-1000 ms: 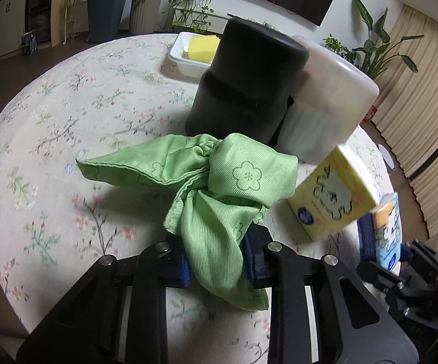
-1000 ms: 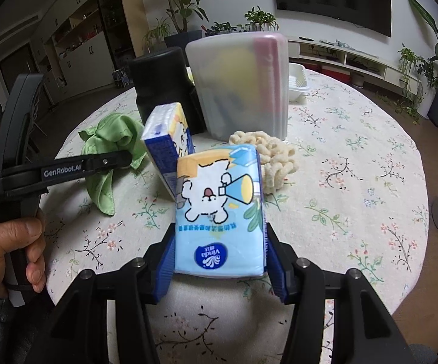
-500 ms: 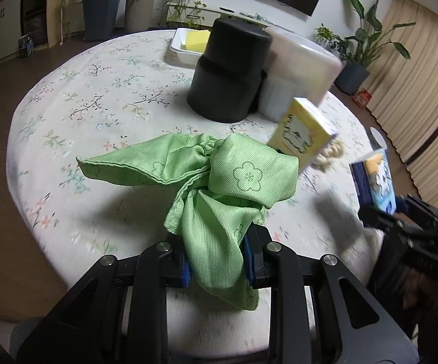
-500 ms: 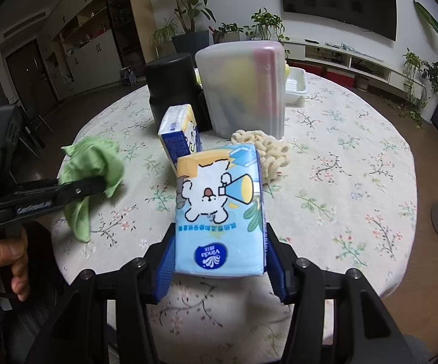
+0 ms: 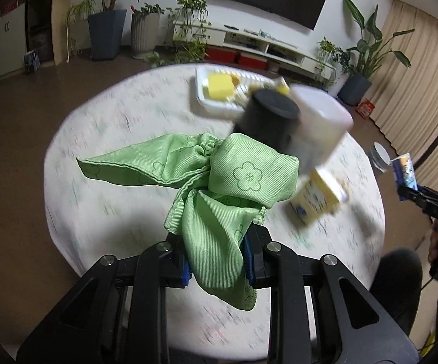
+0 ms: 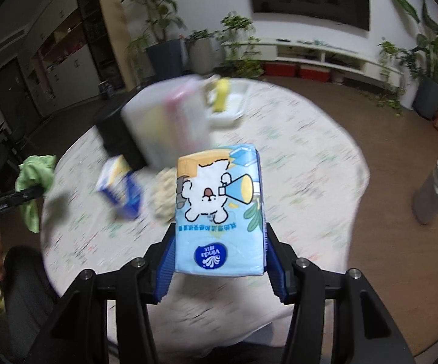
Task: Organize soft objects
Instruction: 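Carry the green cloth and blue tissue pack over the white tray, then open both tools to drop the cloth and tissue pack into the tray, then move both tools back to the yellow tissue pack and cream scrubber, then grasp the yellow tissue pack with the left tool while the right grasps the cream curly scrubber, then carry the yellow tissue pack and cream scrubber over the white tray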
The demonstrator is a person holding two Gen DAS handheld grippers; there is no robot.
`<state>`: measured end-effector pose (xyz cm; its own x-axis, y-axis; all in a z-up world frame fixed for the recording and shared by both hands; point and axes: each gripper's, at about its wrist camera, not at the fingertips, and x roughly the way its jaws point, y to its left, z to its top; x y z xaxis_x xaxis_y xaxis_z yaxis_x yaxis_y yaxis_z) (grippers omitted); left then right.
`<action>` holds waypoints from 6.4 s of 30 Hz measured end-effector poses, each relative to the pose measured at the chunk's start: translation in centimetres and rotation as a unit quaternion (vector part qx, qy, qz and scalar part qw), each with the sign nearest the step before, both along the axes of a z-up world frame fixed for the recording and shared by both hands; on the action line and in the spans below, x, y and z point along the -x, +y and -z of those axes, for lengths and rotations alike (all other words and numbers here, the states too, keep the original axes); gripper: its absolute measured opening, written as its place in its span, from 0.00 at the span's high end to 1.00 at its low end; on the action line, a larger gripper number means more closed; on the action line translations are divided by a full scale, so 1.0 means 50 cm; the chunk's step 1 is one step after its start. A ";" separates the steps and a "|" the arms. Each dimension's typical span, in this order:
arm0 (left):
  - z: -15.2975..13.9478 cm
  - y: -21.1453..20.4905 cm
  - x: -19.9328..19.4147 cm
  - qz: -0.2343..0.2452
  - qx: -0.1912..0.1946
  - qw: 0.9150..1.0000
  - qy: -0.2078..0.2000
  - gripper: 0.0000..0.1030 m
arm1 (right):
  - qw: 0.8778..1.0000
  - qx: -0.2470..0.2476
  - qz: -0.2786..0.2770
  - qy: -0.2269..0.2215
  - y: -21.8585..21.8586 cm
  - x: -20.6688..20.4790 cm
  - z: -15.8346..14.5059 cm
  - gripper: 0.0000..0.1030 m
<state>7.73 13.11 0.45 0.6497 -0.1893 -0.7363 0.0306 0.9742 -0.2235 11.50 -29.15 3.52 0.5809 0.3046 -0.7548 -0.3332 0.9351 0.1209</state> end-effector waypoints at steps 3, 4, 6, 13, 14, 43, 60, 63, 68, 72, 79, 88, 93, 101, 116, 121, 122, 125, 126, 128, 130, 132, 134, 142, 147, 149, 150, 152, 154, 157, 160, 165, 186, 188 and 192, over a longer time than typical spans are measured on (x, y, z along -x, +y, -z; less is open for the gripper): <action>-0.026 0.029 -0.061 0.001 -0.002 1.000 -0.007 0.77 | 1.000 0.013 0.012 -0.008 -0.034 -0.054 -0.022 0.47; -0.033 0.034 -0.080 0.002 -0.004 1.000 -0.008 0.77 | 1.000 0.014 0.014 -0.009 -0.041 -0.070 -0.027 0.47; -0.052 0.044 -0.130 0.008 -0.011 1.000 -0.011 0.77 | 0.999 0.023 0.017 -0.015 -0.055 -0.123 -0.046 0.47; -0.110 0.012 -0.326 0.057 -0.044 0.997 -0.021 0.77 | 0.999 0.044 -0.004 -0.013 -0.032 -0.307 -0.089 0.47; -0.114 0.003 -0.354 0.069 -0.046 0.996 -0.022 0.77 | 0.999 0.048 -0.011 -0.012 -0.020 -0.334 -0.093 0.47; 0.079 -0.167 -0.648 0.211 -0.136 0.965 0.080 0.52 | 0.918 0.235 -0.296 0.122 0.444 -0.678 0.094 0.46; 0.006 -0.116 -0.625 0.166 -0.102 0.980 0.029 0.00 | 0.950 0.190 -0.238 0.070 0.385 -0.683 0.014 0.16; -0.016 -0.095 -0.616 0.142 -0.101 0.985 0.008 0.00 | 0.959 0.171 -0.219 0.063 0.360 -0.685 -0.001 0.03; -0.079 -0.041 -0.567 0.098 -0.083 0.990 -0.053 0.00 | 0.976 0.124 -0.178 0.034 0.301 -0.675 -0.046 0.00; -0.119 -0.007 -0.483 0.075 -0.078 0.988 -0.109 0.00 | 0.991 0.066 -0.118 0.004 0.217 -0.656 -0.099 0.00; -0.108 -0.003 -0.284 0.063 -0.046 0.985 -0.153 0.00 | 0.997 -0.025 -0.045 -0.050 0.056 -0.506 -0.136 0.00; -0.006 -0.064 -0.079 0.041 0.040 0.991 -0.118 0.00 | 0.998 -0.054 -0.024 -0.020 0.000 -0.243 -0.012 0.00; 0.023 -0.140 -0.017 0.056 0.045 0.992 -0.104 0.00 | 0.998 -0.063 -0.021 0.002 0.028 -0.143 0.036 0.00; 0.062 -0.232 0.029 0.070 0.016 0.993 -0.095 0.00 | 0.999 -0.050 -0.022 -0.003 0.094 -0.024 0.071 0.00; 0.119 -0.282 -0.088 0.048 -0.030 0.997 -0.051 0.00 | 1.000 -0.008 0.017 0.002 0.127 -0.055 0.138 0.00; 0.132 -0.269 -0.116 0.023 -0.031 0.999 -0.021 0.00 | 1.000 0.002 0.018 0.008 0.117 -0.074 0.155 0.00; 0.133 -0.267 -0.120 0.021 -0.030 0.999 -0.018 0.00 | 1.000 0.002 0.016 0.009 0.117 -0.075 0.158 0.00; 0.141 -0.267 -0.125 0.016 -0.034 0.999 -0.004 0.00 | 1.000 0.004 0.007 0.007 0.123 -0.073 0.159 0.00; 0.143 -0.267 -0.127 0.016 -0.036 0.999 -0.001 0.00 | 1.000 0.009 0.005 0.004 0.125 -0.074 0.158 0.00; 0.145 -0.268 -0.127 0.015 -0.039 0.999 0.003 0.00 | 1.000 0.011 0.002 0.000 0.129 -0.072 0.156 0.00; 0.146 -0.266 -0.128 0.014 -0.040 0.999 0.006 0.00 | 1.000 0.010 0.001 0.001 0.129 -0.072 0.156 0.00; 0.146 -0.268 -0.131 0.013 -0.041 0.999 0.008 0.01 | 1.000 0.010 0.001 0.002 0.130 -0.074 0.158 0.00; 0.143 -0.267 -0.131 0.014 -0.039 0.999 0.003 0.05 | 1.000 0.011 0.000 0.003 0.131 -0.074 0.158 0.00; 0.145 -0.264 -0.125 0.031 -0.036 0.999 0.010 0.57 | 1.000 0.021 -0.009 -0.003 0.147 -0.080 0.149 0.00; 0.137 -0.252 -0.102 0.034 -0.047 0.998 0.002 0.68 | 0.999 0.022 -0.029 -0.010 0.184 -0.091 0.136 0.03; 0.137 -0.238 -0.094 0.031 -0.043 0.999 -0.001 0.70 | 0.999 0.023 -0.035 -0.009 0.198 -0.095 0.136 0.06; 0.137 -0.232 -0.090 0.029 -0.039 0.999 -0.002 0.70 | 0.999 0.023 -0.038 -0.007 0.207 -0.100 0.139 0.08; 0.137 -0.219 -0.085 0.025 -0.031 0.999 -0.003 0.70 | 0.999 0.028 -0.039 -0.002 0.218 -0.107 0.144 0.11; 0.138 -0.209 -0.082 0.022 -0.026 0.999 -0.005 0.71 | 0.999 0.036 -0.040 0.003 0.229 -0.112 0.154 0.18; 0.140 -0.199 -0.077 0.020 -0.020 1.000 -0.005 0.71 | 0.998 0.050 -0.041 0.011 0.236 -0.112 0.170 0.35; 0.139 -0.197 -0.071 0.021 -0.017 1.000 -0.008 0.74 | 0.998 0.052 -0.043 0.004 0.242 -0.104 0.167 0.53; 0.134 -0.196 -0.057 0.024 -0.015 1.000 -0.011 0.76 | 0.998 0.038 -0.050 0.003 0.233 -0.086 0.157 0.73; 0.037 -0.071 -0.025 0.001 -0.002 0.999 -0.036 0.76 | 0.999 0.011 -0.028 -0.012 0.072 -0.015 0.035 0.73; 0.019 -0.042 -0.041 -0.007 -0.006 0.999 -0.040 0.76 | 1.000 0.014 -0.015 -0.014 0.045 -0.031 0.023 0.73; -0.027 0.008 -0.088 -0.017 -0.020 0.998 -0.051 0.76 | 0.999 0.035 0.009 -0.023 -0.016 -0.083 -0.006 0.73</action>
